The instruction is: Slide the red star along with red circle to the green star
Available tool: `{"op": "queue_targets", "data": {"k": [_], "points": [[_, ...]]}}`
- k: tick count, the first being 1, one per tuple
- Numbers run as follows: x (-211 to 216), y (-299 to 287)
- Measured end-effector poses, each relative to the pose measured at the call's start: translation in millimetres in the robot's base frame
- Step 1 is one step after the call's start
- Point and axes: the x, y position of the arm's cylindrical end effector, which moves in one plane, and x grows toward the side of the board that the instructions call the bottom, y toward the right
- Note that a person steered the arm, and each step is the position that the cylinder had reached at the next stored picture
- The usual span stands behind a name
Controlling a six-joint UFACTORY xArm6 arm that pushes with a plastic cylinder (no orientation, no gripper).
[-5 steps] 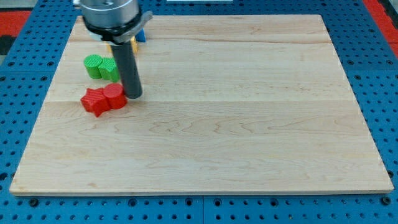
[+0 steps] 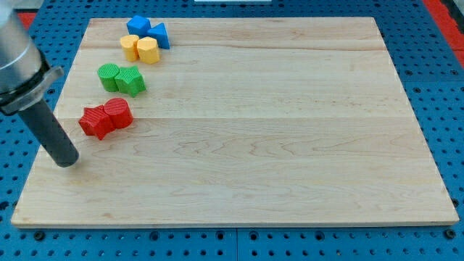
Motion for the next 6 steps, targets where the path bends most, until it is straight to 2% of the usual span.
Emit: {"op": "queue_targets", "data": {"k": [3, 6], "points": [[-30.5, 7.5], [-51.8, 46.2]]}}
